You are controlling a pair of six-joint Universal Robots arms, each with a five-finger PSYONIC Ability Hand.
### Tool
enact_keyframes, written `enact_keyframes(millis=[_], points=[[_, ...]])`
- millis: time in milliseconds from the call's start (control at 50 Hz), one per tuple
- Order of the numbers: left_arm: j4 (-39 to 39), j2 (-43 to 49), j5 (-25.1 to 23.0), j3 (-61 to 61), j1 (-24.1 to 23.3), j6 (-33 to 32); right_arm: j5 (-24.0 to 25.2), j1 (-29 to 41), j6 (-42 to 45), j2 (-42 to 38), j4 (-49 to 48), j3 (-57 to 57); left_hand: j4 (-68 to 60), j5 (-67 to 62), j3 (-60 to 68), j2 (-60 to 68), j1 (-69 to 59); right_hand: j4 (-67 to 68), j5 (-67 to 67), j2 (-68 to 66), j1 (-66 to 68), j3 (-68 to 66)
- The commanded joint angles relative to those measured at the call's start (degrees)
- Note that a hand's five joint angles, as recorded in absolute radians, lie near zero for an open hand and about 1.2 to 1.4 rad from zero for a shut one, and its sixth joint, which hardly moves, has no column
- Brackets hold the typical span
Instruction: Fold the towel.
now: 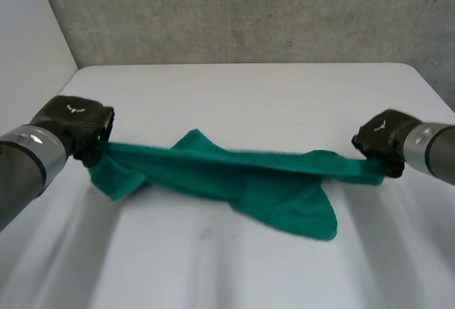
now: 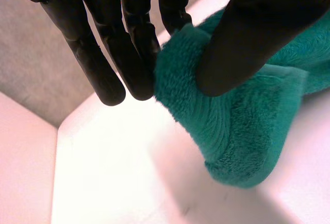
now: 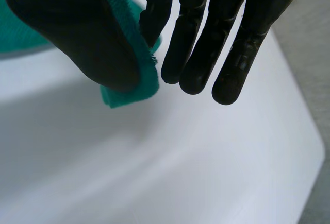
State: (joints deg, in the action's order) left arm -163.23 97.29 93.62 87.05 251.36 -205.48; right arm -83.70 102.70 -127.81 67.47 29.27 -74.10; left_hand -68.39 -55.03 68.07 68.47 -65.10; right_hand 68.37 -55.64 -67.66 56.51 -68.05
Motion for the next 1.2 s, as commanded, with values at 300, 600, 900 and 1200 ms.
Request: enact_keyframes(millis=[300, 600, 900, 1200], points=[[-39.2, 20.5, -0.4, -42.8, -0.4, -12.5, -8.7, 2.9, -20.3, -8.5, -33.7, 42.2, -11.6, -15.0, 11.9, 11.5, -14.9, 11.6, -14.4, -12.3, 23.5, -11.9], [-39.9, 10.7, -5.5, -8.6, 1.2, -2.9, 1.3, 2.3, -21.5, 7.1, -36.0, 1.2, -11.6, -15.0, 11.9, 11.5, -14.9, 11.6, -14.4, -12.3, 23.5, -11.9], [-40.9, 17.3, -8.3, 16.2, 5.3, -1.7, 3.5, 2.2, -19.8, 0.5, -36.0, -16.4, -11.6, -15.0, 11.9, 11.5, -14.9, 11.6, -14.4, -12.3, 23.5, -11.9], [-31.8, 5.8, -9.0, 16.0, 5.3, 0.3, 3.4, 2.1, -20.4, -0.1, -36.7, -18.3, 53.5, 50.1, -53.1, -53.5, 50.2, 11.6, -14.4, -12.3, 23.5, -11.9]])
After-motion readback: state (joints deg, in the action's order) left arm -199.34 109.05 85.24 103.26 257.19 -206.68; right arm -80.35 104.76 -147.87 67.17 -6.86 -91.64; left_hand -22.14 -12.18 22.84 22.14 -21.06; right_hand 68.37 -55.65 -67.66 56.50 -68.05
